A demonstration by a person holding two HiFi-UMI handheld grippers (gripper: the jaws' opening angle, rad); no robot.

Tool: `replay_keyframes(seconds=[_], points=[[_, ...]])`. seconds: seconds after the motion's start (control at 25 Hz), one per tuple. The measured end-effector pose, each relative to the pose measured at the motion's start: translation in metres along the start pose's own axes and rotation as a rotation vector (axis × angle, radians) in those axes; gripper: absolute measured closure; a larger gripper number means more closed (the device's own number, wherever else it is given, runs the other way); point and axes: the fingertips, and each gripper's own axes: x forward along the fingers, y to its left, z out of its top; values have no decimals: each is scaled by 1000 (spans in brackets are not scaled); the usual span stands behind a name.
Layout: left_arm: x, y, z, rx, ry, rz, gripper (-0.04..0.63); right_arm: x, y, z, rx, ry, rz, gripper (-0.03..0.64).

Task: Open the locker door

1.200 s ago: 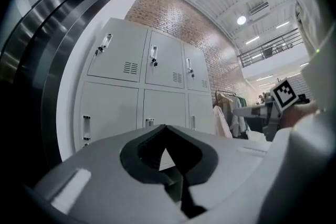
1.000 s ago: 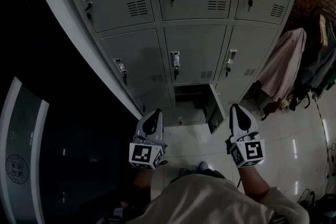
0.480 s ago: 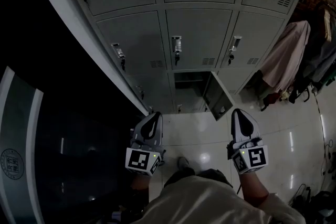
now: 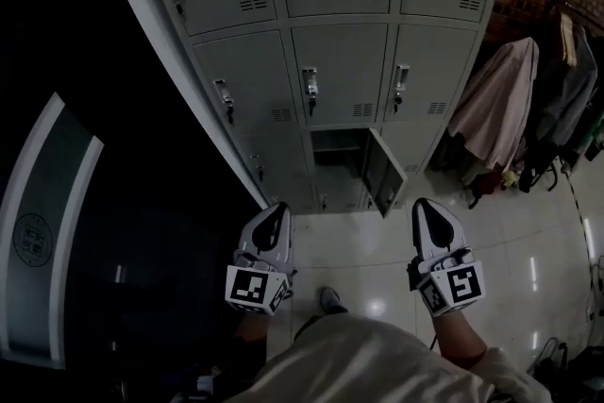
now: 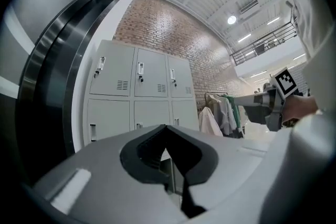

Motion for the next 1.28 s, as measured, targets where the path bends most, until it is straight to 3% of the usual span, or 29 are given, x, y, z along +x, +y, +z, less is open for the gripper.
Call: replay_keyframes(seconds=[0.36, 0.64, 0.8, 1.28], points=[[-99, -147, 75, 11, -25, -9, 593, -166, 30, 86, 4, -22, 53, 617], [-188, -242, 65, -28, 54, 23, 593, -286, 45, 108, 14, 0, 25, 617], [-231, -266, 101, -22, 52, 29, 593, -327, 68, 138, 30, -3, 28, 617], [-284, -298, 163, -7, 27, -29, 592, -389, 119, 184, 43, -27, 11, 616]])
